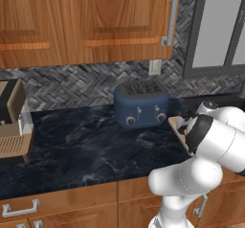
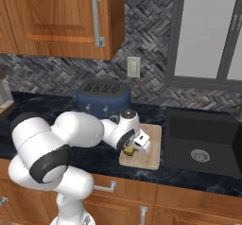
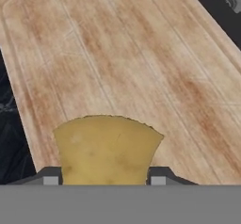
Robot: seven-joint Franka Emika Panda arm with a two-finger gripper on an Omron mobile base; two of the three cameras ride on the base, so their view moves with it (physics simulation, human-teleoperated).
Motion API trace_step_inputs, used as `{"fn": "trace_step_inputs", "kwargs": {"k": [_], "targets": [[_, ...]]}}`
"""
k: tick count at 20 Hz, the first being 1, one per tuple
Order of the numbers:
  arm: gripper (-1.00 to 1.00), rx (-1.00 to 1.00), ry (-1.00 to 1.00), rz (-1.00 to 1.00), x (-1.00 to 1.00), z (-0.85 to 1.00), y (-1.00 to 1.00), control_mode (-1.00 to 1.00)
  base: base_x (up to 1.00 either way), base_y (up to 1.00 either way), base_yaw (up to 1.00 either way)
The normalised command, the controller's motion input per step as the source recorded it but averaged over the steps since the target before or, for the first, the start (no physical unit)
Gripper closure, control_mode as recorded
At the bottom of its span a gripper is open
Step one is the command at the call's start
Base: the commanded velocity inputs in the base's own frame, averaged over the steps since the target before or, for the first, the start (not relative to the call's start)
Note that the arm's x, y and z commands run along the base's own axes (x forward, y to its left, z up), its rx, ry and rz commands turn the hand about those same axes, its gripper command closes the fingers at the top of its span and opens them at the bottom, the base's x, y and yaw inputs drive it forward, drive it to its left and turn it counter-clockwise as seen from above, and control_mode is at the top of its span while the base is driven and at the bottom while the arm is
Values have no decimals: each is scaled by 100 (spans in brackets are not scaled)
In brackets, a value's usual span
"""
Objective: Pick up the sponge from the counter and clean the cutting board by briefly scrubbing or pressing down on the cutting board. Once finished, release the sponge.
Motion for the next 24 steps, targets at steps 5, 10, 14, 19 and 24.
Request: {"fn": "trace_step_inputs", "kwargs": {"k": [5, 10, 14, 19, 24], "targets": [[100, 0, 0, -3, -18, -26, -9, -100, 0, 0, 0], [100, 0, 0, -3, -24, -27, -29, -100, 0, 0, 0], [100, 0, 0, -2, -20, -21, -35, -100, 0, 0, 0], [100, 0, 0, -1, -15, -17, -36, -100, 0, 0, 0], [100, -1, 0, 0, -28, -19, -44, -100, 0, 0, 0]]}}
